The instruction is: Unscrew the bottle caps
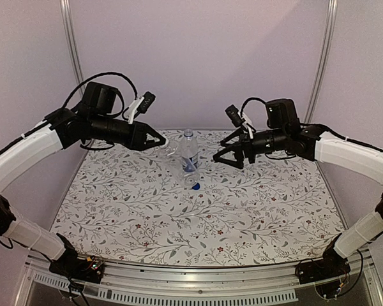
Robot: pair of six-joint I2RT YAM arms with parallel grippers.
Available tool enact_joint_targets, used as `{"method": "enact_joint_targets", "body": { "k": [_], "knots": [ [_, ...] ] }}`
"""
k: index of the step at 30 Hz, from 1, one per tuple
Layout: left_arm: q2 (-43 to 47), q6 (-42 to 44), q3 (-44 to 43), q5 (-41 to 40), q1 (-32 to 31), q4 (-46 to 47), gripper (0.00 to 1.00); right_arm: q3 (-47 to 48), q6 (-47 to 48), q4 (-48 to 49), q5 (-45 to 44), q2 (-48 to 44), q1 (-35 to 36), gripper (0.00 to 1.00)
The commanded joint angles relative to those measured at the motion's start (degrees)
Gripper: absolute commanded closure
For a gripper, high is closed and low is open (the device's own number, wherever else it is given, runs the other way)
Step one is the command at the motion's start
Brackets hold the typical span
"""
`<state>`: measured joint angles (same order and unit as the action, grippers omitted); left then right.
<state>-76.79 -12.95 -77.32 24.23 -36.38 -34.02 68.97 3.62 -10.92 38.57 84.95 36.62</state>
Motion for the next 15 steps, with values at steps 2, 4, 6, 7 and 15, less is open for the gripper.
{"method": "enact_joint_targets", "body": {
  "k": [2, 4, 6, 7, 15],
  "knots": [
    [-4.38, 2.55, -7.17, 8.08, -1.66, 2.29, 1.00, 2.14, 4.66, 2.03, 1.86, -1.66, 3.28, 0.04],
    [-5.82, 2.98, -9.14, 10.01, -2.23, 2.34, 1.00, 2.66, 5.47, 1.45, 1.40, -1.47, 4.49, 0.04],
    [-7.13, 3.06, -10.91, 11.78, -2.74, 2.40, 1.00, 3.03, 6.87, 0.67, 0.32, -1.37, 5.44, 0.04],
    [-7.68, 3.10, -11.66, 12.35, -2.94, 2.36, 1.00, 3.16, 7.31, 0.29, -0.18, -1.36, 5.74, 0.05],
    [-8.26, 1.73, -12.91, 15.89, -4.61, 3.86, 1.00, 4.45, 9.78, -2.62, -1.24, -0.91, 8.08, 0.09]
  ]
}}
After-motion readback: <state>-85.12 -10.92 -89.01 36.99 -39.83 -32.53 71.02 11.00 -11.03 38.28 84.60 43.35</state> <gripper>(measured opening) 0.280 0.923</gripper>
